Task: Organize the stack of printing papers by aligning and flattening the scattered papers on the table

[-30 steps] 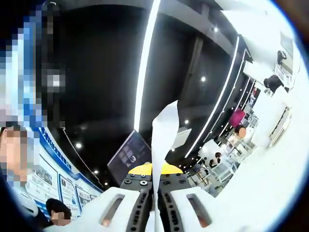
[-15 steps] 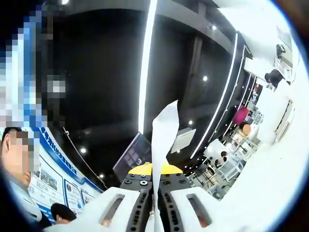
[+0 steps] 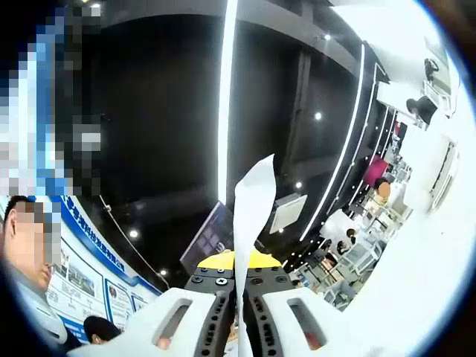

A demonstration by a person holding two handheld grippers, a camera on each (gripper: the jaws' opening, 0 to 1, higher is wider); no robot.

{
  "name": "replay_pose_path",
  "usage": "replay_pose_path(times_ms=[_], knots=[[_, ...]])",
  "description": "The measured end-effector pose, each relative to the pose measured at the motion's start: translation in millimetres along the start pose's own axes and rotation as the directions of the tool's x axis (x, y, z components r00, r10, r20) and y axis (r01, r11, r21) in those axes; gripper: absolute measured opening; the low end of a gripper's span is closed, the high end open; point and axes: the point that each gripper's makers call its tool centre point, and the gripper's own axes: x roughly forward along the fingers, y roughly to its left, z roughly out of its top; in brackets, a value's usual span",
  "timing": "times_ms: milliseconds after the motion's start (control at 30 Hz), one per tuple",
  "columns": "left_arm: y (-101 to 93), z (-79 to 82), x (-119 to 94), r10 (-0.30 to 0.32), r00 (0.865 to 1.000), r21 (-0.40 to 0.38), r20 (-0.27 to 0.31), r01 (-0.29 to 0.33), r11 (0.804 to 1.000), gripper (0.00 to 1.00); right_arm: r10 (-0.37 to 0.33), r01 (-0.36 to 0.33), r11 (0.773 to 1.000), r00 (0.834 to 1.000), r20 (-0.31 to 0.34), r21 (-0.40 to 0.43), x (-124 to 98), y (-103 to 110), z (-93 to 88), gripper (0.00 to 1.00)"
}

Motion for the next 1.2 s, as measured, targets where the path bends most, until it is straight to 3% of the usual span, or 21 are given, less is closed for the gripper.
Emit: replay_pose_path(times_ms=[233, 1200], knots=[[0.8, 0.6, 0, 0.000, 1.000, 0.000, 0.000, 0.000, 1.000, 0.06, 0.008, -0.008, 1.000, 1.000, -0.005, 0.018, 4, 5, -12.4, 0.00], [-0.1, 0.2, 0, -0.002, 1.000, 0.000, 0.001, 0.002, 1.000, 0.06, 0.053, -0.052, 0.996, 0.999, -0.011, 0.072, 21, 15, -32.6, 0.00]])
